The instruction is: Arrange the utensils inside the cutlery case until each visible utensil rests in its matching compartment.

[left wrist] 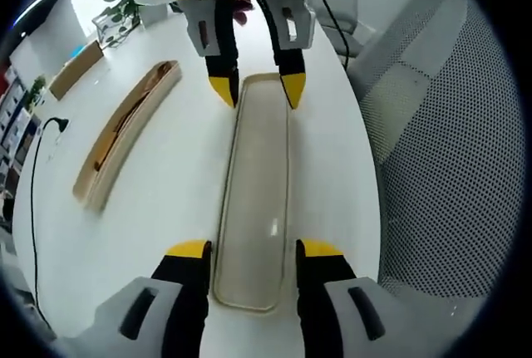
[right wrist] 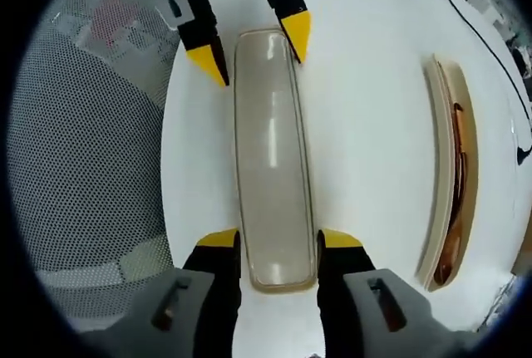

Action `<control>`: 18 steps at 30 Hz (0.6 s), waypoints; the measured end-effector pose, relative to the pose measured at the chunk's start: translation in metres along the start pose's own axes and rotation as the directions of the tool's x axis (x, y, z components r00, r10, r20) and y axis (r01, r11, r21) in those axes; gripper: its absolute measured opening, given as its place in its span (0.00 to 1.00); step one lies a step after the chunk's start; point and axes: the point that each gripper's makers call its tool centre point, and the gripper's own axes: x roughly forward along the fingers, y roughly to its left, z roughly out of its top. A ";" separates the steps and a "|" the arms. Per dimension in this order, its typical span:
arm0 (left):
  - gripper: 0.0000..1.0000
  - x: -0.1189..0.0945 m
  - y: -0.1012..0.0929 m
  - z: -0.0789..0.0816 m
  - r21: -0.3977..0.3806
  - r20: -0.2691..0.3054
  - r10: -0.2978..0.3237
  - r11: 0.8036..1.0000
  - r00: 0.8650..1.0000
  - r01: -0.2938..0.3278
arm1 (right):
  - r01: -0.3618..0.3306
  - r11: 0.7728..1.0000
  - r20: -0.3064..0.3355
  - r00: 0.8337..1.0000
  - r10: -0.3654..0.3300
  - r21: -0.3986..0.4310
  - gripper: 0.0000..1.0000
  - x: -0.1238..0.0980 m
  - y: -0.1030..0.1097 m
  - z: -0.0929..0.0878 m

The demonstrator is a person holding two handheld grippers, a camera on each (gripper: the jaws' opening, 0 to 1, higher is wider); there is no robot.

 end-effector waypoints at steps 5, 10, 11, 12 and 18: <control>0.47 -0.001 0.004 0.001 0.023 0.018 0.020 1.000 1.000 -0.021 | -0.056 0.995 0.066 0.997 0.051 0.079 0.33 -0.002 0.000 0.002; 0.46 0.000 0.001 0.005 0.090 0.060 0.019 0.996 0.998 -0.025 | -0.168 0.971 0.096 0.983 0.153 0.169 0.33 -0.005 0.005 -0.003; 0.46 0.000 0.001 0.007 0.112 0.065 0.025 0.993 0.998 -0.032 | -0.194 0.961 0.094 0.979 0.178 0.198 0.33 -0.007 0.008 -0.006; 0.47 0.000 0.002 0.009 0.134 0.074 0.031 0.990 0.997 -0.040 | -0.200 0.960 0.107 0.978 0.182 0.197 0.33 -0.007 0.007 -0.005; 0.44 0.001 0.001 0.013 0.184 0.088 0.032 0.982 0.996 -0.047 | -0.285 0.922 0.105 0.958 0.266 0.263 0.33 -0.009 0.019 -0.015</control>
